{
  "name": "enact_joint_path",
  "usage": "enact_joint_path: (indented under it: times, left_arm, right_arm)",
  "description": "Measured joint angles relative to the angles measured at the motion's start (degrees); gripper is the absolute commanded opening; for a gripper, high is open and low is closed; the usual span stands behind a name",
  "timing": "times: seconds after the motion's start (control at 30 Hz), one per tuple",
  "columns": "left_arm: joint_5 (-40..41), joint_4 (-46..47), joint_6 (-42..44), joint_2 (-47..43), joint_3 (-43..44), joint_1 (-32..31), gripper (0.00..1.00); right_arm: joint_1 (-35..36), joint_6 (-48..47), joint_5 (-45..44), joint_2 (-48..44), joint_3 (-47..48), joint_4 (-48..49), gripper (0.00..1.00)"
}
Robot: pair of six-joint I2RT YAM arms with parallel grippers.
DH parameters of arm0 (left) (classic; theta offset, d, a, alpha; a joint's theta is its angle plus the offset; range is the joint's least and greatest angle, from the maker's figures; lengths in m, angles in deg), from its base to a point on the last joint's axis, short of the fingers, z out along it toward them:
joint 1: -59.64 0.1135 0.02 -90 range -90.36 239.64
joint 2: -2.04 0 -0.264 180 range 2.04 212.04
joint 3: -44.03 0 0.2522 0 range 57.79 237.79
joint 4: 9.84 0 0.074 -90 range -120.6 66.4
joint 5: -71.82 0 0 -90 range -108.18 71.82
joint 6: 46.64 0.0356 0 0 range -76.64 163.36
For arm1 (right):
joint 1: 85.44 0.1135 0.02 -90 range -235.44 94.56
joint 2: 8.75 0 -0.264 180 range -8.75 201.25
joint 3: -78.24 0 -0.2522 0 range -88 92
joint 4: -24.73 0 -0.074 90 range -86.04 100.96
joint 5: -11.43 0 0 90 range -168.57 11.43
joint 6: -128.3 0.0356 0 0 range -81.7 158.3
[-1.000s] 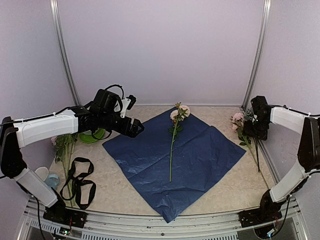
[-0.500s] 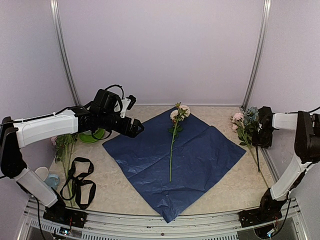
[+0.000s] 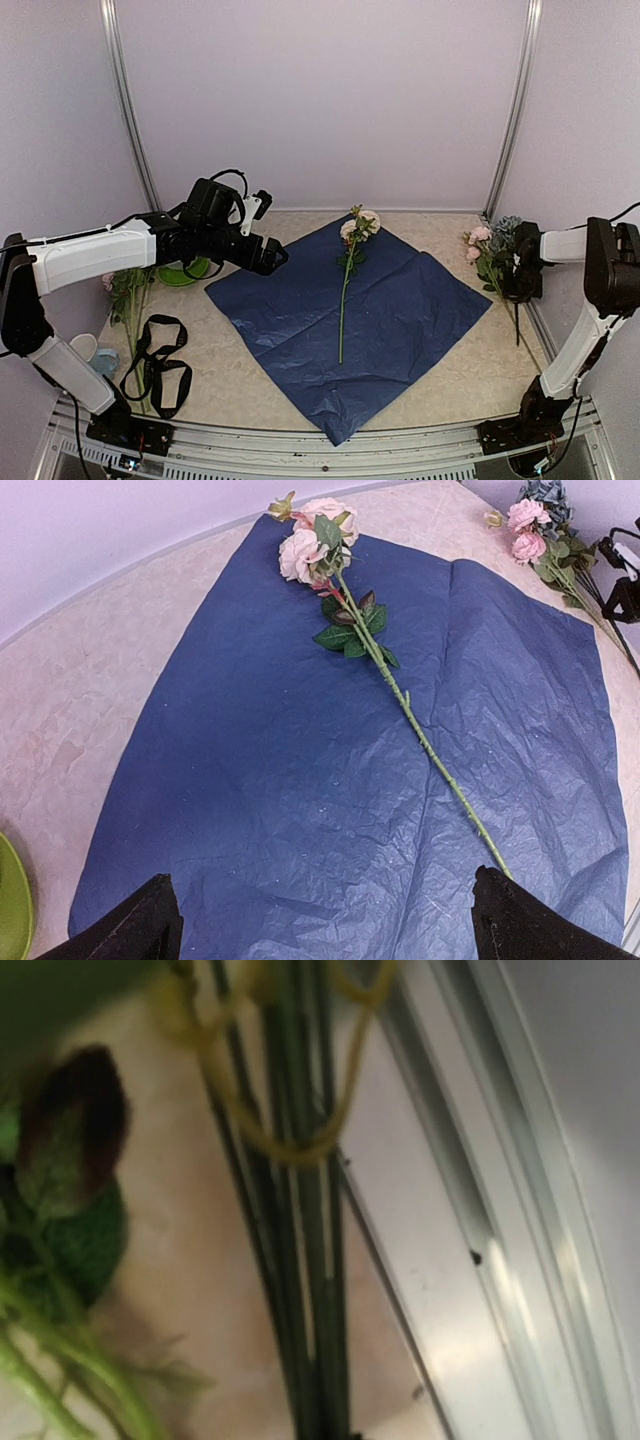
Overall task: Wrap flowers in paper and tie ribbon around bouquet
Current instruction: Pick up the fake flower from the corner of the board.
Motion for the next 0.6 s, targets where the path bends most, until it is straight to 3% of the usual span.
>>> enact_joint_path:
  times: [0.3, 0.5, 0.6]
  left_arm:
    - [0.0, 0.0, 0.0, 0.0, 0.0, 0.0, 0.99]
    - [0.0, 0.0, 0.0, 0.0, 0.0, 0.0, 0.99]
    - [0.0, 0.0, 0.1, 0.0, 0.0, -0.1, 0.99]
  right_arm:
    - [0.6, -3.8, -3.9, -3.7, 0.1, -1.3, 0.00]
    - [6.0, -4.0, -9.7, -13.1, 3.2, -5.7, 0.00]
    - [8.4, -2.9, -8.5, -19.6, 6.1, -6.3, 0.00]
